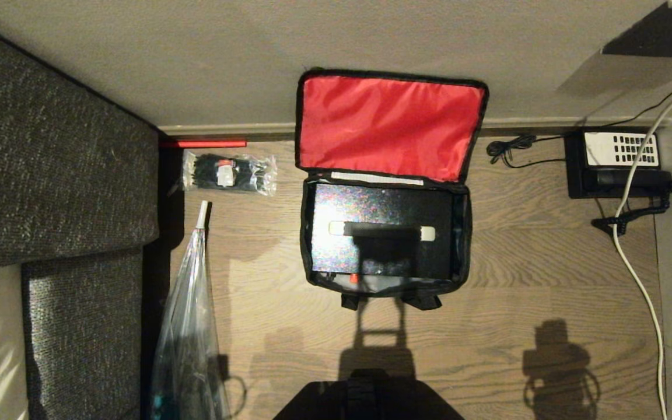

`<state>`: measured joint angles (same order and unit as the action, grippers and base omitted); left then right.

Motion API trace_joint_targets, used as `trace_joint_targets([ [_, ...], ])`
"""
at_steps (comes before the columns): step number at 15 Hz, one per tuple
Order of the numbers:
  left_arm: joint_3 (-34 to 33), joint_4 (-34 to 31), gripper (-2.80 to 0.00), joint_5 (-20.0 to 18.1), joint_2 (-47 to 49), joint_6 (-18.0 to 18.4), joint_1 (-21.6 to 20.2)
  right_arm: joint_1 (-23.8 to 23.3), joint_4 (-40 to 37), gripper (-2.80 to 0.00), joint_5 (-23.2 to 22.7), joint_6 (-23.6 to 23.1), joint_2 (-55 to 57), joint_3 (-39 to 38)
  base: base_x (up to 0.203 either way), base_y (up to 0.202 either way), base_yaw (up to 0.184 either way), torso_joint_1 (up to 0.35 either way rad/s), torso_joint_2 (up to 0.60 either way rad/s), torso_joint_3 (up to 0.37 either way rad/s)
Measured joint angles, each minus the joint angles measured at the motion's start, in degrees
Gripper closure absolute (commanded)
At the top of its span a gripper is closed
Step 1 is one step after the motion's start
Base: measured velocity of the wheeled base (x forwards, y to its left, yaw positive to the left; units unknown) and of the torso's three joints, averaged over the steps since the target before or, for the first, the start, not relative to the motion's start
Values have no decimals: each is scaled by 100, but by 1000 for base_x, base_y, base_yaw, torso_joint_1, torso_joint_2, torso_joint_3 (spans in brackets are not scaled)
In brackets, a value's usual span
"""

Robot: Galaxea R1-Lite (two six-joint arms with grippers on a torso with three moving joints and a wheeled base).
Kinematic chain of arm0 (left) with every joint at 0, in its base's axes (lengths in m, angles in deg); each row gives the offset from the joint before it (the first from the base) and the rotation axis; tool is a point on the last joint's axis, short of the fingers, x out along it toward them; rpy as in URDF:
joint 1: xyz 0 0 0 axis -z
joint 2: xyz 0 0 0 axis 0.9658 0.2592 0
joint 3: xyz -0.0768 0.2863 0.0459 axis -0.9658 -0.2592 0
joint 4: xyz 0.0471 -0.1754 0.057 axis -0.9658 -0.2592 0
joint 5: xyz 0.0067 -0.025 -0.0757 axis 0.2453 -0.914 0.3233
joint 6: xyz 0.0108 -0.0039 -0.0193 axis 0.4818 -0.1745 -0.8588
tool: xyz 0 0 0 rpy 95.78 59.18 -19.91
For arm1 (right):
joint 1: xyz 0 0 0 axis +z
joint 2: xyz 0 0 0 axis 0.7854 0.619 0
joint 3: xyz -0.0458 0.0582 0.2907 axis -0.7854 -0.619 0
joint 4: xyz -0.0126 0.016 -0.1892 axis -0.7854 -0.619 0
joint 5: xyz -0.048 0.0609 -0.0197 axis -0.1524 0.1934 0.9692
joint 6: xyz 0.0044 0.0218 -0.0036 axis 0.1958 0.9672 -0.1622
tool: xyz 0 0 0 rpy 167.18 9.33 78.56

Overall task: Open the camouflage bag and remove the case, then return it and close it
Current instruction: Grip the handle

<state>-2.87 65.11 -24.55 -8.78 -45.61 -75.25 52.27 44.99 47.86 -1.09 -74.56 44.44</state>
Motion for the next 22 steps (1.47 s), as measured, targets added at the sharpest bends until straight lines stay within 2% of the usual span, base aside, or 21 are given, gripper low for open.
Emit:
trace_joint_targets([
  [22,0,0,0,-5,0,0,2,0,-9,0,0,4,-2,0,0,0,0,0,0,0],
])
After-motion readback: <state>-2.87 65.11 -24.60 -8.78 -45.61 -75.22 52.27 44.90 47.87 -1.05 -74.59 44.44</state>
